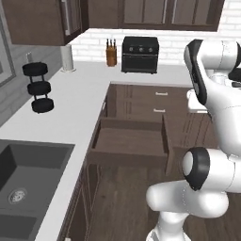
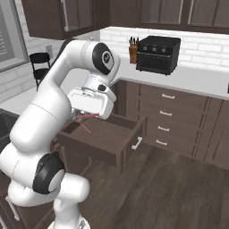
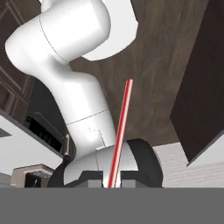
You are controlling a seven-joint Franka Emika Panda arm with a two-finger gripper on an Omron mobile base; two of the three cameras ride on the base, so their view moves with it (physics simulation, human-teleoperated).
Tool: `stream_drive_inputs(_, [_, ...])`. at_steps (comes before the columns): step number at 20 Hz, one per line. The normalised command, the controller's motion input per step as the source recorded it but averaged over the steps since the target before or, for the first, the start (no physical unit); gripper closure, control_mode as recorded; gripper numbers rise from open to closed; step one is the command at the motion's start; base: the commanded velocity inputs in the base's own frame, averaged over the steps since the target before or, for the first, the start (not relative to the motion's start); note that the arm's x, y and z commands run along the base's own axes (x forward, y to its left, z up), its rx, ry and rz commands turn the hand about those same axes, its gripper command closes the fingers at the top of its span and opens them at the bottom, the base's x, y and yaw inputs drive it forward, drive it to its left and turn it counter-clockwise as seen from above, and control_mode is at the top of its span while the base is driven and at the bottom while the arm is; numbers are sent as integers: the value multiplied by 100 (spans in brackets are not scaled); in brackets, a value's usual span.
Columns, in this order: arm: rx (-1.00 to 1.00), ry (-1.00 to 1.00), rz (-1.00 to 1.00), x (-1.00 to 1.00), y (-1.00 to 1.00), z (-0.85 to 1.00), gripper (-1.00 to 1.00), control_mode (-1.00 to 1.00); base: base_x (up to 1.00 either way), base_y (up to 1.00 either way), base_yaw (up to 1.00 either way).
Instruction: Take a straw from the drawer in front and place it inside the glass cup on the dining counter.
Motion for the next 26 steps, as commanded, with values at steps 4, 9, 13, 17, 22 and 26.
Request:
stream_drive_inputs(4, [0, 0, 0, 0, 0, 0, 100, 100, -11, -57, -8])
stream_drive_inputs(9, [0, 0, 0, 0, 0, 0, 100, 100, 0, -77, -9])
stream_drive_inputs(13, [0, 0, 0, 0, 0, 0, 100, 100, 0, -83, -8])
stream_drive_inputs(17, [0, 0, 0, 0, 0, 0, 100, 100, 0, -99, -7])
stream_drive_inputs(22, [0, 0, 0, 0, 0, 0, 100, 100, 27, -100, -6])
stream_drive_inputs(26, [0, 0, 0, 0, 0, 0, 100, 100, 74, -94, -8])
